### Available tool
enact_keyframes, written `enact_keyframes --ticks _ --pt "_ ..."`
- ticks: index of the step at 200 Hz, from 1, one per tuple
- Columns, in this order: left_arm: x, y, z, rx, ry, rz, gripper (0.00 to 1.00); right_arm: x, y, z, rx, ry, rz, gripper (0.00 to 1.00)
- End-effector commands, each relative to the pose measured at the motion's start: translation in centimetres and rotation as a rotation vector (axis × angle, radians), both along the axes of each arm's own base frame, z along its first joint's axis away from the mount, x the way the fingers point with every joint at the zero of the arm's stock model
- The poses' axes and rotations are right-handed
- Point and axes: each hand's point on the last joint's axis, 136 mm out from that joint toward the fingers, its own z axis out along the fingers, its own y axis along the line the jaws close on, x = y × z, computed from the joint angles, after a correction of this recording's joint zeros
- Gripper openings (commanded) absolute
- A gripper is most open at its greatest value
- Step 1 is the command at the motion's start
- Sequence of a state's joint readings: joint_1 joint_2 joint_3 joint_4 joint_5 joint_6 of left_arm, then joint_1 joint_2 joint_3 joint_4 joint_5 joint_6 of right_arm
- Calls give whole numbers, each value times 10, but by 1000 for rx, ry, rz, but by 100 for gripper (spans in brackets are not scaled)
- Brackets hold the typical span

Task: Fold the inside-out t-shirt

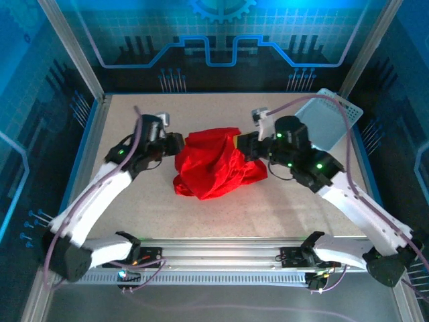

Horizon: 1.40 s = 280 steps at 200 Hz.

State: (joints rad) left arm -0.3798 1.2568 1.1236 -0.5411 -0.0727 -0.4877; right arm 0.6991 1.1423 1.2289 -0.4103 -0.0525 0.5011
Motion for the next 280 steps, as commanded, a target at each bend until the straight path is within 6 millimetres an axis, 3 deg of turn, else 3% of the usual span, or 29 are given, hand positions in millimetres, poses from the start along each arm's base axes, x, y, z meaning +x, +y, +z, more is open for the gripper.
enact_keyframes --ticks 1,12,32,51,89,134,160,190,201,224,237,266,280 --pt "-29 18 -35 105 119 31 66 5 24 -15 -4 42 24 0" --pt "-38 8 -17 62 16 -6 72 9 31 -20 -19 63 22 0" --pt "-64 -30 25 -5 -210 -191 77 16 43 -23 -26 77 32 0" --pt "-94 -61 37 -76 -317 -370 86 20 50 -21 -22 76 43 0" --pt "-122 -90 6 -132 -286 -538 90 21 51 -10 -13 64 47 0" --pt "-99 -105 -15 -51 -243 -509 92 8 63 -5 -1 68 104 0" --pt "-88 -115 -18 -53 -233 -498 76 8 64 -8 -14 71 104 0" --pt "-84 -119 -19 -78 -238 -480 25 20 58 -18 -51 101 70 0" --pt "-89 -122 -15 -119 -253 -500 13 32 52 -27 -69 127 30 0" --pt "-105 -128 -2 -218 -292 -564 3 56 39 -55 -98 203 -30 0" --pt "-112 -127 0 -247 -299 -581 0 63 37 -68 -114 232 -34 6" --pt "-115 -122 -3 -266 -285 -567 0 65 30 -88 -184 252 -60 49" --pt "-113 -120 -5 -288 -273 -557 0 60 18 -92 -216 235 -85 56"
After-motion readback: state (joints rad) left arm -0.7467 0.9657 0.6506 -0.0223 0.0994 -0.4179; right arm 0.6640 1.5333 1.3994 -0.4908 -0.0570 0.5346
